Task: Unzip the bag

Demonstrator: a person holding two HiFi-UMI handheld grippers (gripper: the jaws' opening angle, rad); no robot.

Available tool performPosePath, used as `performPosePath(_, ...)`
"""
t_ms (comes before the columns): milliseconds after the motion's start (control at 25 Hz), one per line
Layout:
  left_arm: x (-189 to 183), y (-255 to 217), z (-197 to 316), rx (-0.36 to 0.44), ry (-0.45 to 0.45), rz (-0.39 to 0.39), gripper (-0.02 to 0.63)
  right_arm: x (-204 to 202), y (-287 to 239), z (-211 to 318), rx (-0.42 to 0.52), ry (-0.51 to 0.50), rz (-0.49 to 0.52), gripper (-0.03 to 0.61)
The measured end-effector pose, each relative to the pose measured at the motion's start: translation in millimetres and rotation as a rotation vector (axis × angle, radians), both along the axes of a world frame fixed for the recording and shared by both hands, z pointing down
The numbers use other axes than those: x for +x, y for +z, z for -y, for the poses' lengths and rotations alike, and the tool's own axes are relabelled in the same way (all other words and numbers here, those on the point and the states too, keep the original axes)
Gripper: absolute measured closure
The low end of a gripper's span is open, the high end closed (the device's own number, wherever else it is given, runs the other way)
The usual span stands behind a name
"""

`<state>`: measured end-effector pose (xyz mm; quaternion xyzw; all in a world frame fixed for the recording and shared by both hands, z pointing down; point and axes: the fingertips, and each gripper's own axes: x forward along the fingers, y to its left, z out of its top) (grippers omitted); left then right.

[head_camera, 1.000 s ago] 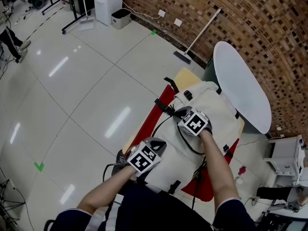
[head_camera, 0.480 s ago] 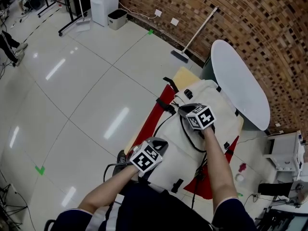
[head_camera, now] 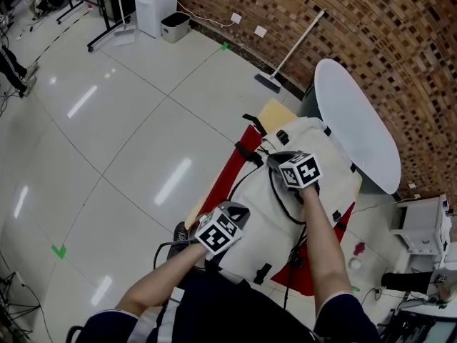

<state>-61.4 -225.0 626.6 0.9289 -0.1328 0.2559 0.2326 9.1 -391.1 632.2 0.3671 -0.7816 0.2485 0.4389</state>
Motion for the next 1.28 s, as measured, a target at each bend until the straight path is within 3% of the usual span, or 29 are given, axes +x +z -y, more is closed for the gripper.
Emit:
performPosePath(160,-2.2,0.2,1.1,-0.004,-0.001,-0.01,0.612,-0.9,-4.0,-6.0,0.019,0.015,0.046,0.506)
performPosePath(360,-10.6,-25.7,19.0,0.03,-0.028,-0.03,0.612,11.5,-42.1,-3.3,0.139,0.128,0.127,0.462)
performPosePath(760,-15.2,-98.2,64.9,0.186,-0.034,-0.16,0.612,12.7,-148.6,-61.2,0.491,0.33,0.271,0.562)
performPosePath(1040,0.2,-158.4,67.3,0.288,0.057,-0.257,0.612,1.8,-191.3,-109.1,0.732,0.463,0.291,0.572)
performPosePath(1280,17.0,-190.2,44.9,0.301,0.086,-0.301,0.612,-3.6,-212.1,-156.8,0.805,0.546,0.347,0.572)
